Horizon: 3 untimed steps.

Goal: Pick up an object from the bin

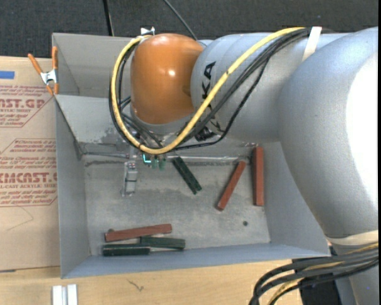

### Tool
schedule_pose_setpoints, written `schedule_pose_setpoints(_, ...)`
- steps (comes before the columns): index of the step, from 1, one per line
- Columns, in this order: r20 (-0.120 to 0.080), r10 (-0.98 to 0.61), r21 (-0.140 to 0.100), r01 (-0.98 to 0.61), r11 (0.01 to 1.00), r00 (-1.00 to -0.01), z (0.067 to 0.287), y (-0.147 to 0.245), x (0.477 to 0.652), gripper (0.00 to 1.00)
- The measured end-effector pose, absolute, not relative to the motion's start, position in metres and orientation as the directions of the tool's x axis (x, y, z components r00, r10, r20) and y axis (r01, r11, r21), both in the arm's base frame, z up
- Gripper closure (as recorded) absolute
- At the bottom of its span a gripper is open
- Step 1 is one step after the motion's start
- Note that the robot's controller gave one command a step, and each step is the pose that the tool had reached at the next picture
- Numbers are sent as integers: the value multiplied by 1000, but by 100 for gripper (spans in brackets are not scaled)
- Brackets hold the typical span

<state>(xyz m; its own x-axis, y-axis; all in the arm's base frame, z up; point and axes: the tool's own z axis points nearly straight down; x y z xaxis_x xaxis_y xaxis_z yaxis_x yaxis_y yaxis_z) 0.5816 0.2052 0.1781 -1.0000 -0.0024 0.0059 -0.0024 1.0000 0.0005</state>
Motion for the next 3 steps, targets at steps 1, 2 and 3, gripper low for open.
schedule_pose_setpoints(1, -2, 0, 2, 0, 1000, -1000, 183, 204, 584, 0)
schedule_pose_setpoints(2, -4, -128, 1, -128, 992, -992, 125, 179, 550, 0)
schedule_pose_setpoints(3, 5, -210, 0, -210, 978, -978, 143, 147, 495, 0)
